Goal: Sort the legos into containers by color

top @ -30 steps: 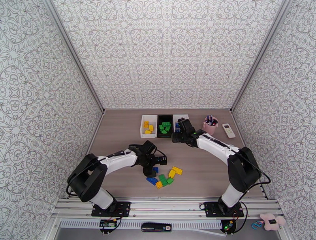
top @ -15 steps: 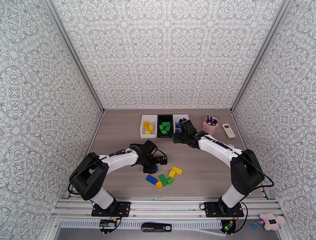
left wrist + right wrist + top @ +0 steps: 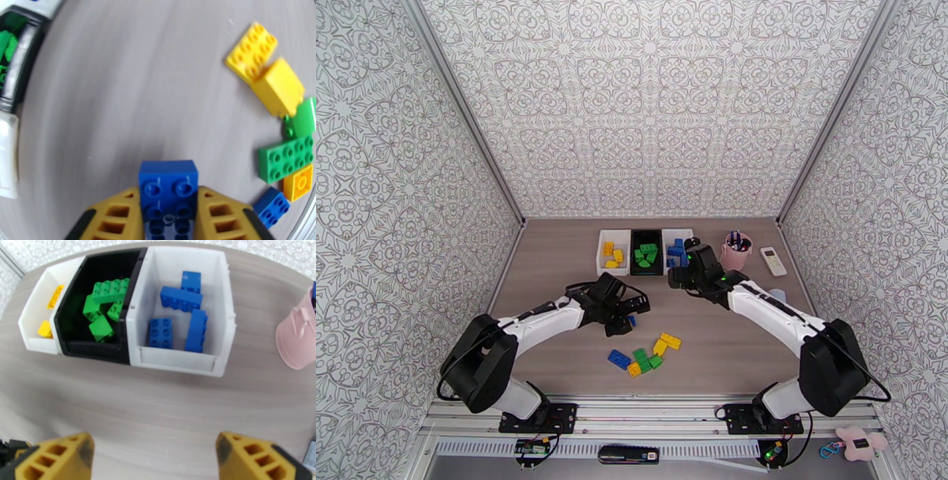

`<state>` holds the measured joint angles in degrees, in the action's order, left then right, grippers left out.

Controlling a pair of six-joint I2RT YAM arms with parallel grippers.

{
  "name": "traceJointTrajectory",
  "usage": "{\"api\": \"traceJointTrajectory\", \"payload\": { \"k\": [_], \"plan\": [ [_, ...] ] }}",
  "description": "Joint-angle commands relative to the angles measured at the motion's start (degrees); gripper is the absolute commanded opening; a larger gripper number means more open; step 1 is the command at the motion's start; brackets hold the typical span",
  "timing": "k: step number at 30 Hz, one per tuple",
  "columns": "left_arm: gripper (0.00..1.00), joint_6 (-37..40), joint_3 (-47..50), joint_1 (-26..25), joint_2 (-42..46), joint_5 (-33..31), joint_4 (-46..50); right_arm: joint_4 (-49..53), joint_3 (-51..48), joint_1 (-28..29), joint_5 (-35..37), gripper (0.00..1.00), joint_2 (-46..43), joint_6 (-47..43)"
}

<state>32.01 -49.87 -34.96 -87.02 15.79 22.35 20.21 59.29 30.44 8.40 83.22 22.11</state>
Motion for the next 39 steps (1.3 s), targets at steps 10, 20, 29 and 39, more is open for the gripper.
{"api": "traceJointTrajectory", "payload": {
  "k": [10, 20, 29, 39],
  "plan": [
    [0.25, -21.39, -11.54, 1.07, -9.02, -0.46, -24.35, -4.47, -8.85, -3.0, -0.9, 0.94, -11.15, 1.63],
    [0.25, -27.64, -28.91, 0.89, -23.58, -4.66, -27.88, -3.48, -10.68, -4.16, -1.89, 1.0, -15.08, 1.99],
    [0.25, -30.94, -45.35, 1.24, -36.71, -4.69, -26.3, -1.28, -11.84, -4.86, -1.28, 1.0, -17.33, 1.96],
    [0.25, -33.04, -61.47, 2.24, -48.66, -4.8, -20.94, -0.1, -12.88, -5.12, -0.36, 1.0, -19.23, 2.29]
  ]
}}
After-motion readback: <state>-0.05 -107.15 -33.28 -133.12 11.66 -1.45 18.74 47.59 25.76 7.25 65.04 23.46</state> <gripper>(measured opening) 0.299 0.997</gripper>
